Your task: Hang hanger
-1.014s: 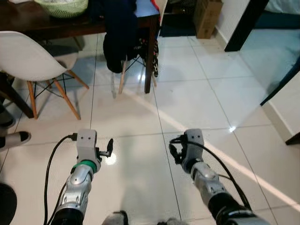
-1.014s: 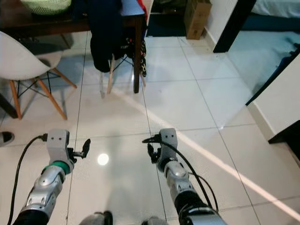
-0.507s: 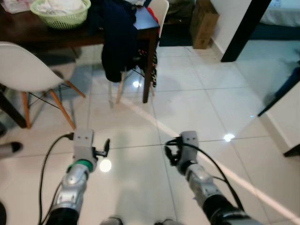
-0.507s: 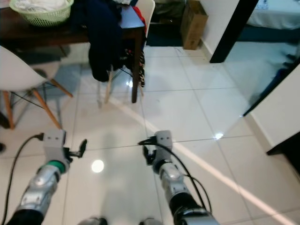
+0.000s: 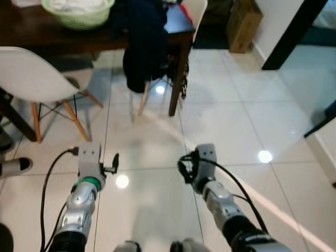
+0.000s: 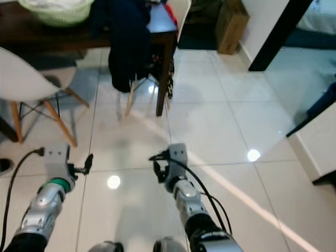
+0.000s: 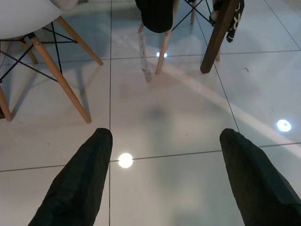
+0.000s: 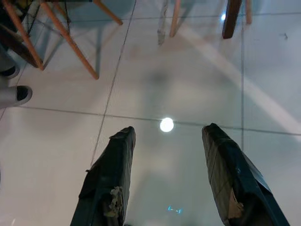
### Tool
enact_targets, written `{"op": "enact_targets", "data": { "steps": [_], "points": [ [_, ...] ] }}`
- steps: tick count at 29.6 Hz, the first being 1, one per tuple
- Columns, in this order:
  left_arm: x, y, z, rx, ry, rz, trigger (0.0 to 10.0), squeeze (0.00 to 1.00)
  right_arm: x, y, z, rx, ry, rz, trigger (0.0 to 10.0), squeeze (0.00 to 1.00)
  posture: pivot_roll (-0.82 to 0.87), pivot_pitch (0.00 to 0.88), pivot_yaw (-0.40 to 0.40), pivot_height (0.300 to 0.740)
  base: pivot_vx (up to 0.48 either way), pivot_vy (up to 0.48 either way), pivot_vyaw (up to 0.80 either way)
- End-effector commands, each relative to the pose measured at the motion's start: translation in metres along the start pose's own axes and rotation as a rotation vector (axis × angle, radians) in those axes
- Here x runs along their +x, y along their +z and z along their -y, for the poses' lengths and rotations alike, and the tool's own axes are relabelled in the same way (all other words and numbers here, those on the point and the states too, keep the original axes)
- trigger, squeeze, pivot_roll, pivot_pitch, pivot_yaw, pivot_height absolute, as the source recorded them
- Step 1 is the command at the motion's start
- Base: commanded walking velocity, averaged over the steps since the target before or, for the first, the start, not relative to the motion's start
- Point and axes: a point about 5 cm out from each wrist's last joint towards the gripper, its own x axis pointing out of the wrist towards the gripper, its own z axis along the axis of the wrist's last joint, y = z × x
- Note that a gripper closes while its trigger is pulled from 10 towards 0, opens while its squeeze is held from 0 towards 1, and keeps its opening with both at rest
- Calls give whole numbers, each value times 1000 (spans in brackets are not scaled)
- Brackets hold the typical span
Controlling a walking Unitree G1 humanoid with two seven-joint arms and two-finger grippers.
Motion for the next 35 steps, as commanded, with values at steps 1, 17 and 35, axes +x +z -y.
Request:
{"op": "enact_targets", "data": {
  "steps": [1, 17, 35],
  "points": [
    [-2, -6, 3, -5, -10, -23, 10000, 0, -4, -8, 6, 16, -23, -25, 10000, 0, 55, 71, 6, 740, 307, 0, 0],
    [-2, -6, 3, -5, -10, -23, 10000, 0, -4, -8, 6, 16, -23, -25, 10000, 0, 55, 71, 6, 740, 307, 0, 0],
    [-2, -7, 8, -30, -30, -44, 10000, 0, -4, -10, 5, 35, -34, -32, 10000, 0, 58, 82, 7, 740, 204, 0, 0]
  ]
}}
